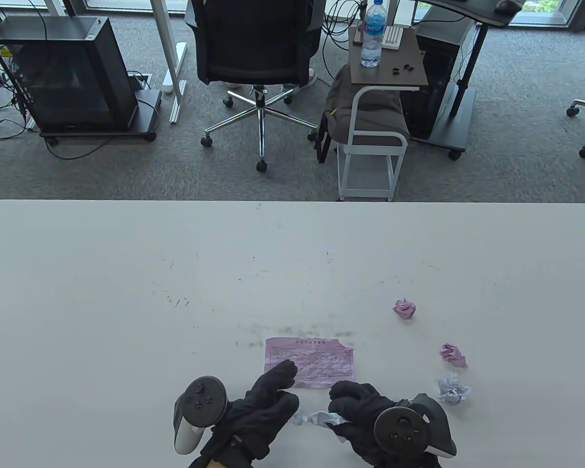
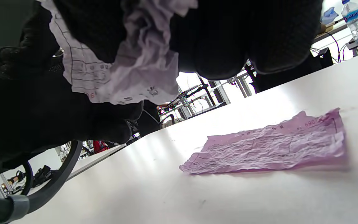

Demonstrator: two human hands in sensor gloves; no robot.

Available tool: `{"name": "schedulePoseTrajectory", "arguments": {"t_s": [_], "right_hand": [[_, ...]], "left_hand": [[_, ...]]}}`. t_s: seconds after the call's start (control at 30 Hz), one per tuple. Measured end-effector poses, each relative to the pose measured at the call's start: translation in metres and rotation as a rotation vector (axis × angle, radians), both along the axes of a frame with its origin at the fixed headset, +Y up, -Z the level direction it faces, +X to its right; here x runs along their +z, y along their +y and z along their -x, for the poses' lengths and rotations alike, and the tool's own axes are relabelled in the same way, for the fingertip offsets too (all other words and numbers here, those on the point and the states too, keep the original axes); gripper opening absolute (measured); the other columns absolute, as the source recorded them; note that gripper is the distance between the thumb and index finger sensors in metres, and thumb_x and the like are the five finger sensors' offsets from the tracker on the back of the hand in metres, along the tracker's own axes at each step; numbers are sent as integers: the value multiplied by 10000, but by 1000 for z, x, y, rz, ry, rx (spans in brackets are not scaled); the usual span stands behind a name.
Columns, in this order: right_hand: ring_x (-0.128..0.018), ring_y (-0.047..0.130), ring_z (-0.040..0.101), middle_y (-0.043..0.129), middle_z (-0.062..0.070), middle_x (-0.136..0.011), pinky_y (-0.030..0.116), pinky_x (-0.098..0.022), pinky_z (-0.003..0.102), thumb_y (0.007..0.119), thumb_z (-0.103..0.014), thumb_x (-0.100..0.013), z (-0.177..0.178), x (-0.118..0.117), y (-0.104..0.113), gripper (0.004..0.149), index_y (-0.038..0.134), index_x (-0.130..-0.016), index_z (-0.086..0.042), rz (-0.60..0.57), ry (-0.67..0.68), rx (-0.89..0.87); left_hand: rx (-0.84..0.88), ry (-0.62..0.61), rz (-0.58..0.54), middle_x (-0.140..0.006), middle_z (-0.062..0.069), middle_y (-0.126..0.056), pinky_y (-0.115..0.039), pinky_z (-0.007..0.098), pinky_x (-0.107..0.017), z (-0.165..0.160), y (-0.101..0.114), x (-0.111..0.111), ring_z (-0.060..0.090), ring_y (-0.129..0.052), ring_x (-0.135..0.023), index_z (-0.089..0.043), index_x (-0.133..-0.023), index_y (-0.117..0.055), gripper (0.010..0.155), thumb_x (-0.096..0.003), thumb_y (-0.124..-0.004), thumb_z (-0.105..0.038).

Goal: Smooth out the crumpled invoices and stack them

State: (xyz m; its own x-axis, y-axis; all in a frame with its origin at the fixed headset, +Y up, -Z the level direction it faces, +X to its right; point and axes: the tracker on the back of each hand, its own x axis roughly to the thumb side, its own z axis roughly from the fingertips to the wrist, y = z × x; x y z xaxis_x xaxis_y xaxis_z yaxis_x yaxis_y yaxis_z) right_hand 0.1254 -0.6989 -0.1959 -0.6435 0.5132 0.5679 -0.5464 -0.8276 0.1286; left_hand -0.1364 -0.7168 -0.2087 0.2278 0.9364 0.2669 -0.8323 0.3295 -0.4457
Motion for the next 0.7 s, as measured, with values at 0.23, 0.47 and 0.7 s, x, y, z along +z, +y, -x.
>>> {"name": "schedulePoseTrajectory", "arguments": {"t_s": [0.23, 0.47, 0.7], "right_hand": [[-711, 864, 358, 782, 188, -931, 802, -506, 546, 801, -379, -508, 10, -1, -6, 358, 841, -759, -127, 114, 75, -47], [-707, 867, 360, 780, 200, -933, 801, -503, 549, 821, -375, -507, 4, -8, -14, 371, 817, -787, -132, 241, 55, -99], [-701, 865, 374, 777, 216, -930, 796, -501, 554, 809, -363, -526, -10, -17, -24, 371, 791, -813, -129, 380, 16, -143]], "left_hand": [[-413, -149, -318, -1108, 238, -453, -658, 653, -618, -31, 18, 18, 510, -662, -943, -84, -1069, -610, 704, -516, -854, -446], [-274, 101, -393, -896, 223, -804, -833, 532, -478, -17, 26, 18, 304, -1003, -584, -112, -937, -763, 413, -566, -756, -293], [-220, 236, -303, -618, 120, -944, -899, 416, -304, 3, 21, 9, 136, -1023, -279, -71, -920, -776, 422, -578, -719, -311]]}}
